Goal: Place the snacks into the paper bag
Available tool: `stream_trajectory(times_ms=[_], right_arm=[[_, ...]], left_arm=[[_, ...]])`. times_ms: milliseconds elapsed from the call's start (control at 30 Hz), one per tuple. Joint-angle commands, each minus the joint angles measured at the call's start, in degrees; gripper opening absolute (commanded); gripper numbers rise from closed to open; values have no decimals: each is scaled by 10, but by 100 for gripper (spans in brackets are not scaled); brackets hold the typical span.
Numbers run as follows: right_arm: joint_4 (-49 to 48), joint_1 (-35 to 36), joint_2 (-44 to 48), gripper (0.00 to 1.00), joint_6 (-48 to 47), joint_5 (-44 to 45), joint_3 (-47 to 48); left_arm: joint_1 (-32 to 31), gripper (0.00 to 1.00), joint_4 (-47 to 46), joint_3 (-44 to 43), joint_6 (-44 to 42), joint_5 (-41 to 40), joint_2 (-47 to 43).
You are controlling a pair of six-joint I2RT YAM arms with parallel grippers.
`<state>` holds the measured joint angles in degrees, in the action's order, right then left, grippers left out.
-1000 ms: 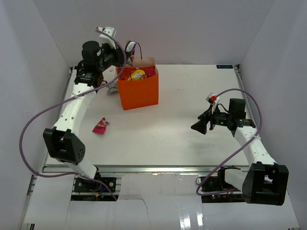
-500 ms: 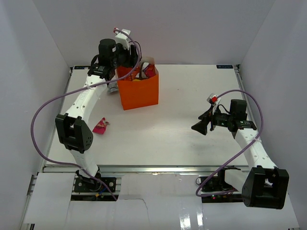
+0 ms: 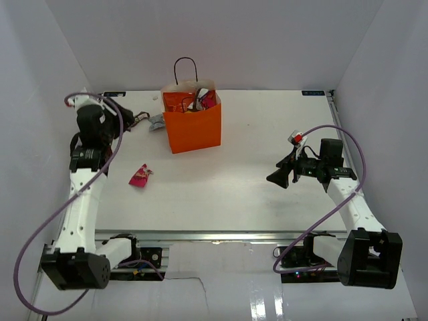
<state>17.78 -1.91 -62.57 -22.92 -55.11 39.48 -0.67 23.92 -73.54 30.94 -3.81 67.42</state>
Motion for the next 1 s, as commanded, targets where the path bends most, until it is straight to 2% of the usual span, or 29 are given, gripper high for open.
stream_trajectory(times_ms=[0, 100, 200, 300, 400, 467, 600, 833, 967], right_arm=[[-17, -3, -8, 88, 8, 7, 9], [-10, -1, -19, 88, 19, 23, 20], [-2, 1, -33, 87, 23, 27, 32], [-5, 3, -41, 87, 31, 26, 34], [-8, 4, -42, 87, 35, 27, 31], [-7, 6, -45, 87, 35, 26, 31], [-2, 7, -46, 87, 31, 23, 33], [3, 9, -44, 87, 23, 18, 32], [3, 9, -47, 87, 21, 15, 32]], left_arm=[[6, 78, 115, 148, 150, -33, -67], [6, 78, 186, 212, 191, -64, -80], [6, 78, 195, 250, 172, -66, -81], [6, 77, 191, 280, 136, -85, -61], [6, 77, 150, 299, 59, -58, -19], [6, 70, 124, 292, 0, -35, 19], [6, 63, 96, 255, -61, 13, 82], [6, 60, 73, 203, -169, 37, 160], [2, 59, 72, 202, -192, 6, 194]])
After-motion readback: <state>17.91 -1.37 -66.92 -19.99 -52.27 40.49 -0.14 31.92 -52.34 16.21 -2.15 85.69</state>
